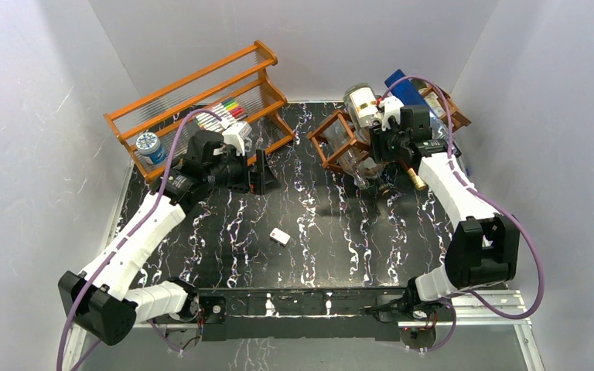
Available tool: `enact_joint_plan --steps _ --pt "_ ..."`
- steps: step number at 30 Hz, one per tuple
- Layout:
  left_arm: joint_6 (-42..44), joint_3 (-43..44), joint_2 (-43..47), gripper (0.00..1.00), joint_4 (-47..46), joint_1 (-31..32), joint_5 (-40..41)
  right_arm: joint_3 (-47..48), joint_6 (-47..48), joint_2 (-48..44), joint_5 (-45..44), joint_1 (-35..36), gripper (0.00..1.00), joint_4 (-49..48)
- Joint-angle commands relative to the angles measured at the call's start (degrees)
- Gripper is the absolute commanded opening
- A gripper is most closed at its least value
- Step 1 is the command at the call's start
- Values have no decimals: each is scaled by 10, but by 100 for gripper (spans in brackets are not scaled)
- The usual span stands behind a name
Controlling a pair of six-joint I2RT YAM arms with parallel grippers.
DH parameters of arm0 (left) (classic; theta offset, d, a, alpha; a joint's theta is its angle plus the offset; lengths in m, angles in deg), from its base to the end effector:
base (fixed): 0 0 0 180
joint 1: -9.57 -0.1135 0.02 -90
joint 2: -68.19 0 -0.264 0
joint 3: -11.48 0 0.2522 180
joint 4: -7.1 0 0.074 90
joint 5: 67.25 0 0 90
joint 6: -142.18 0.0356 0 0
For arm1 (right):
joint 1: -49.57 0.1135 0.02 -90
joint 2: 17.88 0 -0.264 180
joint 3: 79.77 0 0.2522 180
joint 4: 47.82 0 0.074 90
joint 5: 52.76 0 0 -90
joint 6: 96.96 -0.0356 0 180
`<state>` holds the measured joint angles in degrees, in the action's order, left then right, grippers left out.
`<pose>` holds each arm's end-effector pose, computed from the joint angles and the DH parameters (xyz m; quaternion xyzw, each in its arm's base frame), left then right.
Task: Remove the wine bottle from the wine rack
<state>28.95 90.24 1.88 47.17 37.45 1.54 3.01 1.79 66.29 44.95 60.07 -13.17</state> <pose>0.2195 -0.1307 0.3599 0.1293 0.8363 -0.3616 0.3913 0.3272 0.0655 0.3057 -0.1787 0.8715 0.0668 0.4517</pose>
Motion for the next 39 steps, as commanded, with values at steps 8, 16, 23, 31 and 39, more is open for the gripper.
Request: enact_joint_plan --steps 8,16,23,31,39 --pt "-2 22 -1 98 -2 2 -14 -11 -29 -49 -1 -2 25 -80" --pt "-2 22 1 98 3 2 -10 -61 -100 -122 11 -4 9 -151" --pt "-3 25 6 98 7 2 -7 -57 -152 -129 19 -9 0 -153" --pt "-2 35 6 98 17 2 0 -34 -193 -151 1 -13 0 -140" --pt "-4 31 3 98 18 2 6 -6 -253 -186 7 -18 0 -145"
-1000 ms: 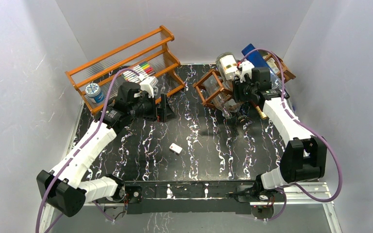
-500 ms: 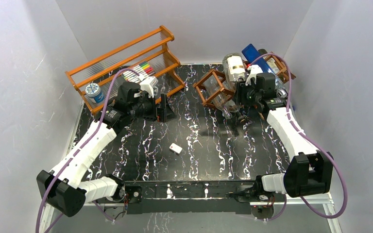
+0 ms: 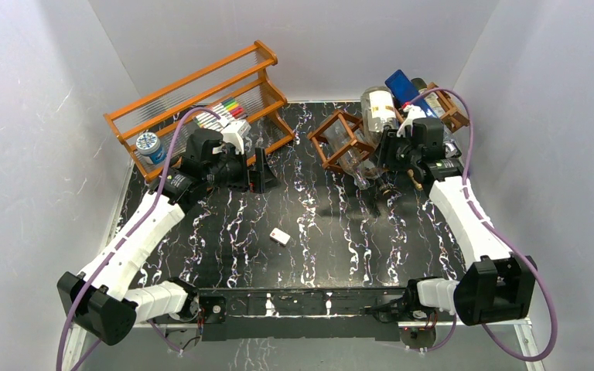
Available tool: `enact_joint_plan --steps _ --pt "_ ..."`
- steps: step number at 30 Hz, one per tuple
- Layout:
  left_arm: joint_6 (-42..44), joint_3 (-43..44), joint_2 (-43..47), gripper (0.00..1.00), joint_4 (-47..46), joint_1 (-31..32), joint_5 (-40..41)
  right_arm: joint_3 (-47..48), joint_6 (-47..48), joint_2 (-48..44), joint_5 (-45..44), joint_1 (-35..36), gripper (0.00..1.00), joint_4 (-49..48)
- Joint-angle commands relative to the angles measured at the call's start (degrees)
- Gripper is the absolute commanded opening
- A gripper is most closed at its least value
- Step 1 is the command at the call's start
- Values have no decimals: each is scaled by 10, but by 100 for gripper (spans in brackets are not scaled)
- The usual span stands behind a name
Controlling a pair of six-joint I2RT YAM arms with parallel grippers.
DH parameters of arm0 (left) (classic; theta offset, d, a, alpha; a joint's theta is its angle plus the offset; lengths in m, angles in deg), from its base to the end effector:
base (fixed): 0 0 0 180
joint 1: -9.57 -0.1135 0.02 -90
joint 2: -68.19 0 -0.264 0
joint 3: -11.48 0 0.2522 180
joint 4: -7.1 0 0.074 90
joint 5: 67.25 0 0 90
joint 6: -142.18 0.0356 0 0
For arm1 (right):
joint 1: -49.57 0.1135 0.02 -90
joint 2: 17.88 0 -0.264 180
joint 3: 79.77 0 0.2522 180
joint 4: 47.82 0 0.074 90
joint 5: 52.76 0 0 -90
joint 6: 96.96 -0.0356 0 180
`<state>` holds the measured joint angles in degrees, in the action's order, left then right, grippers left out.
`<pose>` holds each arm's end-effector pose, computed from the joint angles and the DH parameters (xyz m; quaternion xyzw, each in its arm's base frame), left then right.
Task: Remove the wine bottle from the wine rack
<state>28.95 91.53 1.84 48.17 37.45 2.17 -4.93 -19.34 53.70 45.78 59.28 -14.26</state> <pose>0.2191 -0.1300 0.3657 0.1269 0.8361 -0.3583 0.3955 0.2777 0.0529 0.3232 -0.0169 0.8656 0.1585 0.4748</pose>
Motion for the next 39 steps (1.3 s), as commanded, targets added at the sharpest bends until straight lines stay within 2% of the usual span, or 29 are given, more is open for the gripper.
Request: enact_joint_plan --steps 1,16,21,25,30,39 --pt "-4 17 3 98 8 2 0 76 -50 -62 2 -11 0 -135" --pt "7 4 17 98 26 1 23 130 -83 -70 49 -11 0 -109" --pt "8 4 21 98 25 1 24 149 -62 -65 110 -11 0 -105" --pt "8 3 24 98 25 2 26 163 -67 -67 119 -10 0 -100" --pt "5 -3 26 98 21 2 23 191 -123 -51 141 -10 0 -90" --pt "5 -4 35 98 22 2 24 192 -214 -39 187 -11 0 -139"
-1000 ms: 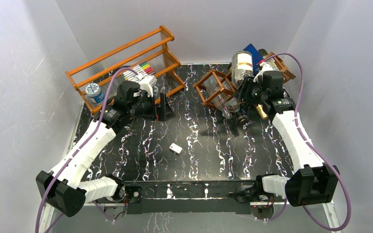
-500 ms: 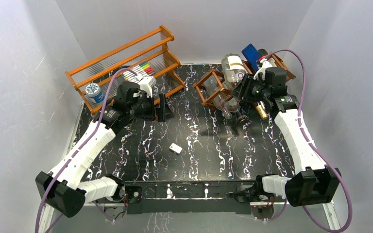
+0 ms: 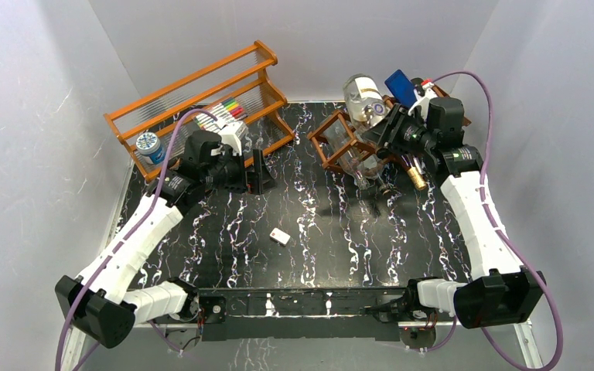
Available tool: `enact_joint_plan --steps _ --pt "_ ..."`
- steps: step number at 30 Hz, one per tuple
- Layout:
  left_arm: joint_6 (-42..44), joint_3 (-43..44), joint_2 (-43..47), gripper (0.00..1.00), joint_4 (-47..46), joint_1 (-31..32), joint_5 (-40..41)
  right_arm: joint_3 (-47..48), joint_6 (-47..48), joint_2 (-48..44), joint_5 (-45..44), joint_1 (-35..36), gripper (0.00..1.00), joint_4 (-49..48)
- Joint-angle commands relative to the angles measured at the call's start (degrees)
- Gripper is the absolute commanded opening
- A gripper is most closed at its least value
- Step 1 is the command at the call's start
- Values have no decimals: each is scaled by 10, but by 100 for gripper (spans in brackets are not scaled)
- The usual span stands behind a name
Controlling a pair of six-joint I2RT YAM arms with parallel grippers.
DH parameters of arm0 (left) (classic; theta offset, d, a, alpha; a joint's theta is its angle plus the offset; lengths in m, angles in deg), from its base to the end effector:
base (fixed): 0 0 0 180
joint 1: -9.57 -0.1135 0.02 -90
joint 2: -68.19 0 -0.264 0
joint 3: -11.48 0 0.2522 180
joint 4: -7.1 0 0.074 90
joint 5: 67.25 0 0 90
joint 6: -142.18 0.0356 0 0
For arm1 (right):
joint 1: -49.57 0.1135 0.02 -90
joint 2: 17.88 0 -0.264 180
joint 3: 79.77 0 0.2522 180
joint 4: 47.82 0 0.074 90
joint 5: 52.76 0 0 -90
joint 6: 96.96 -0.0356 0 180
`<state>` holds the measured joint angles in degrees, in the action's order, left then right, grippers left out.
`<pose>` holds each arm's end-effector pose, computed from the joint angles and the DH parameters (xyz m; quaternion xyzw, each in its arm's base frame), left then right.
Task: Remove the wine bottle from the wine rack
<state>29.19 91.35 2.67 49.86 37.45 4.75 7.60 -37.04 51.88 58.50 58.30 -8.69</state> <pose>0.2157 -0.1265 0.3650 0.1162 0.8442 -0.3385 0.3989 0.2637 0.0536 0.3982 0.0485 0.8177 0.3276 0.4709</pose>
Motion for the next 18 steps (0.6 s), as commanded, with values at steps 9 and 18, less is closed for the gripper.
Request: enact_joint_plan --steps 9,18 --pt "1 -2 28 98 7 2 5 115 -27 22 95 24 0 -157" --pt "-3 4 47 98 7 2 37 161 -22 63 70 140 0 -156"
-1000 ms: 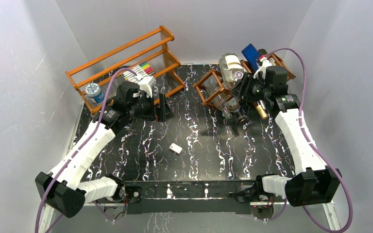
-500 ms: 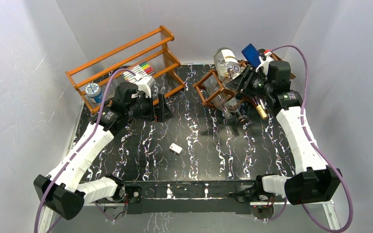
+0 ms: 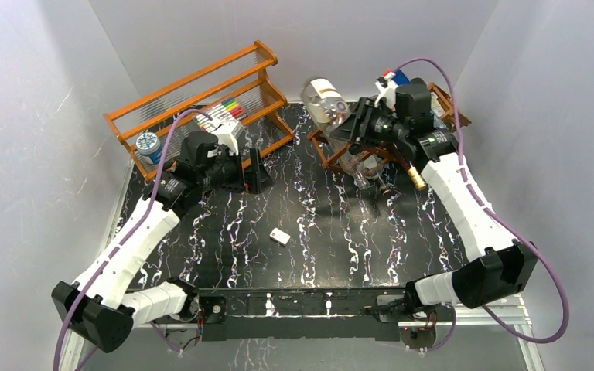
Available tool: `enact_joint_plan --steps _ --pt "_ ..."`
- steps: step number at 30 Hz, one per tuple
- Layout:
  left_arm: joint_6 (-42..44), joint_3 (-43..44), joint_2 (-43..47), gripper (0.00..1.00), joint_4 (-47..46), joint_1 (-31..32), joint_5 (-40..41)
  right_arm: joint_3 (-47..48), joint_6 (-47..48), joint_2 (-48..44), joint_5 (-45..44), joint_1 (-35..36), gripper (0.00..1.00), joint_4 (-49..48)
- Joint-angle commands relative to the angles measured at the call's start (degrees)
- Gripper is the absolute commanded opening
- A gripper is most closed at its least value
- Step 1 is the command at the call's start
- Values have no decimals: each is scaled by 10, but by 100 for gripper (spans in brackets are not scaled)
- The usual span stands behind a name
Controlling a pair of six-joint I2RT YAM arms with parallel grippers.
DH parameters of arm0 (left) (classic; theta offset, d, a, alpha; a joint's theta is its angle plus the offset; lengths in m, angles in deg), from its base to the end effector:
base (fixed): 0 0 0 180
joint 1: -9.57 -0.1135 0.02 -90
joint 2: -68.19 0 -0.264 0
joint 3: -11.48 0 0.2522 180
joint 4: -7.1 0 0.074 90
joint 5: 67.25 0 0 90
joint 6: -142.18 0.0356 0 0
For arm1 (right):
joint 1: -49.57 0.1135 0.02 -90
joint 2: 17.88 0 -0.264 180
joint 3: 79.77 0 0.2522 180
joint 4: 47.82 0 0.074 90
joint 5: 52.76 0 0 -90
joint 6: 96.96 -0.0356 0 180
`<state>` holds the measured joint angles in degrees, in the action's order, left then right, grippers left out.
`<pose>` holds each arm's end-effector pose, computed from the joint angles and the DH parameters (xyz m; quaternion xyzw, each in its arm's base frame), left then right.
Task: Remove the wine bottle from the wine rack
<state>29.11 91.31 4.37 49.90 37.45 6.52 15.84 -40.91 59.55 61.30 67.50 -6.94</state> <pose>0.2097 -0.1222 0.3712 0.1093 0.8393 -0.3317 0.4167 0.2814 0.1063 0.4088 -0.0009 0.8223 0.3931 0.4115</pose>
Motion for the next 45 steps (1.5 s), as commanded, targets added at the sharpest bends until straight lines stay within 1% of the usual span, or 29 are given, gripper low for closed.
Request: enact_joint_plan --steps 1,4,9,13,15,20,25,28,32,34,38,40,41,45 --pt "-3 3 34 98 7 2 25 79 10 -8 43 58 0 -178" --pt "-5 -2 56 98 5 2 45 75 -8 10 48 88 0 -187" --pt "-22 -26 112 98 -4 2 108 62 -29 38 54 128 0 -192" --pt "-12 -45 149 98 -31 2 111 40 -49 60 56 151 0 -195" --pt "14 -50 152 98 -46 2 93 27 -61 70 60 159 0 -201" --pt "106 -66 148 98 -93 2 7 7 -64 93 70 183 0 -197" --pt "238 -107 154 98 -171 2 -73 1 -40 116 87 194 0 -160" --pt "313 -147 151 98 -241 2 -104 -8 -17 124 94 194 0 -134" --pt "411 -174 118 98 -298 4 -163 -20 14 128 105 195 0 -103" --pt "457 -182 100 98 -316 16 -186 -20 29 133 115 195 0 -86" --pt "484 -214 67 98 -385 38 -216 -26 44 139 131 195 0 -72" --pt "482 -225 46 98 -416 41 -225 -30 47 144 143 195 4 -72" --pt "485 -225 32 98 -422 42 -224 -31 49 147 149 194 6 -72" --pt "513 -204 -17 98 -398 46 -223 -44 46 156 153 195 11 -85"
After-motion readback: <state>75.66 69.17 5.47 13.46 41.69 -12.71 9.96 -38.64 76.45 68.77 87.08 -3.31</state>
